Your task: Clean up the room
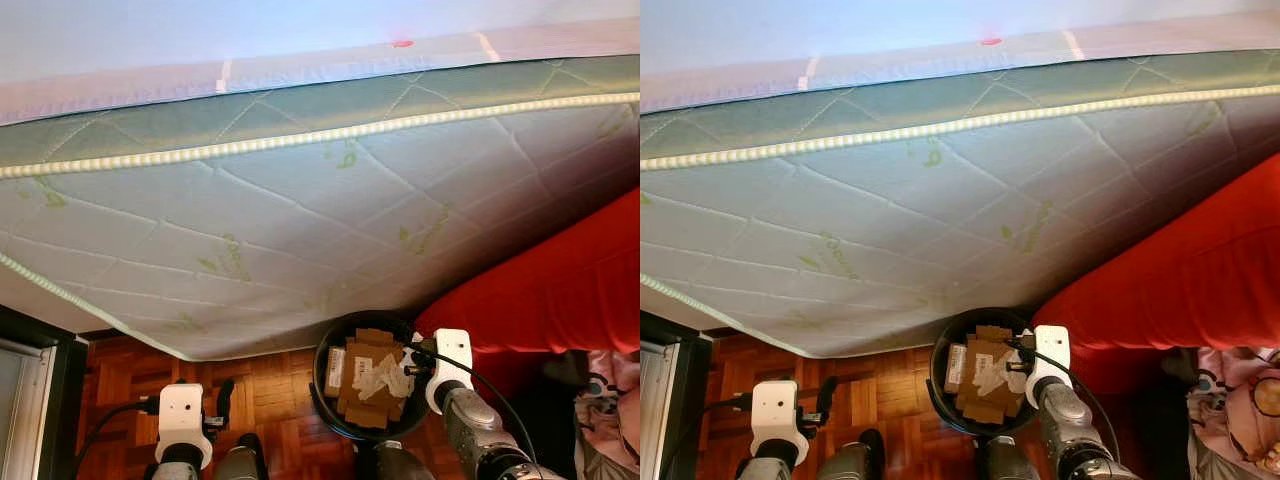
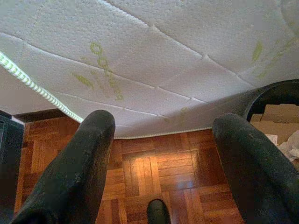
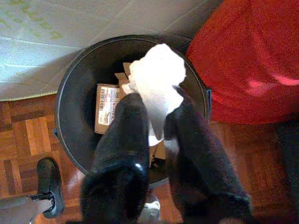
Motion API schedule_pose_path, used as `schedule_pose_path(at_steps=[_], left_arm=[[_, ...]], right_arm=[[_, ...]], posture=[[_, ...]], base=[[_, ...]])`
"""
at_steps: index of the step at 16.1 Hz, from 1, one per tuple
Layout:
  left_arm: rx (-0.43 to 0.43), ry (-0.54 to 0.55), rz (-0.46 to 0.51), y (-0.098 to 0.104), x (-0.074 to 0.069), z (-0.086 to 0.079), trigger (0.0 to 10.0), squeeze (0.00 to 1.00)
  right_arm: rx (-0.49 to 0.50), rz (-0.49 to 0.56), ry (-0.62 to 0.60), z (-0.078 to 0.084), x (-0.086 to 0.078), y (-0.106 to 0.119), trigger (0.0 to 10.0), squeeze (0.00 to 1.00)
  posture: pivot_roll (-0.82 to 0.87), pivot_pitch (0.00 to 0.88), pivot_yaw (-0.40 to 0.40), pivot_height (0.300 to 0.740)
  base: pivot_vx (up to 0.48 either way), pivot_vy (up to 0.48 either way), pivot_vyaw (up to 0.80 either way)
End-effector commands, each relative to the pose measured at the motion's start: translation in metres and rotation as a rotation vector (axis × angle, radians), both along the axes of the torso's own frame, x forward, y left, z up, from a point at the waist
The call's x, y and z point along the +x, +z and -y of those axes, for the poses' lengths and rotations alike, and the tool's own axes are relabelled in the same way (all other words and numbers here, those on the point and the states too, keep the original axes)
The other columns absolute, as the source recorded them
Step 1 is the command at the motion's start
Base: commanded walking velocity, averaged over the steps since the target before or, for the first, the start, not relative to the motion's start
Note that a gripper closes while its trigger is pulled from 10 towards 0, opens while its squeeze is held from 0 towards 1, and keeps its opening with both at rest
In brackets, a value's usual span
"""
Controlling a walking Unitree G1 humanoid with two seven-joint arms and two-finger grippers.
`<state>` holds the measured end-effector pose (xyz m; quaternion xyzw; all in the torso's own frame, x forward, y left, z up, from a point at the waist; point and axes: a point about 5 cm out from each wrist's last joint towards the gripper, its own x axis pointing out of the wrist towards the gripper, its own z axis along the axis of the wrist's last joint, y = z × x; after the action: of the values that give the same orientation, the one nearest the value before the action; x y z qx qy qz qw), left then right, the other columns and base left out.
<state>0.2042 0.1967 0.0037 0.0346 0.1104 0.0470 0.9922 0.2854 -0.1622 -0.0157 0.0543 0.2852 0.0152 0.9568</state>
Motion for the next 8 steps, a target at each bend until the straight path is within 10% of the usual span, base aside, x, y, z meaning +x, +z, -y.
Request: schedule_pose_path(at_steps=[1,8], left_arm=[[-0.006,0.003,-0.054,-0.0093,-0.0088,-0.0015,10.0,0.0],[-0.007,0.006,-0.058,-0.0105,-0.0066,-0.0013,10.0,0.0]], right_arm=[[0.01,-0.035,-0.003,-0.0006,-0.0081,-0.0075,10.0,1.0],[0.023,-0.03,0.012,-0.0033,-0.006,-0.0059,10.0,1.0]], posture=[[0.17,0.355,-0.024,0.74],[0.17,0.348,-0.028,0.74]], base=[[0.0,0.0,0.0],[0.0,0.0,0.0]])
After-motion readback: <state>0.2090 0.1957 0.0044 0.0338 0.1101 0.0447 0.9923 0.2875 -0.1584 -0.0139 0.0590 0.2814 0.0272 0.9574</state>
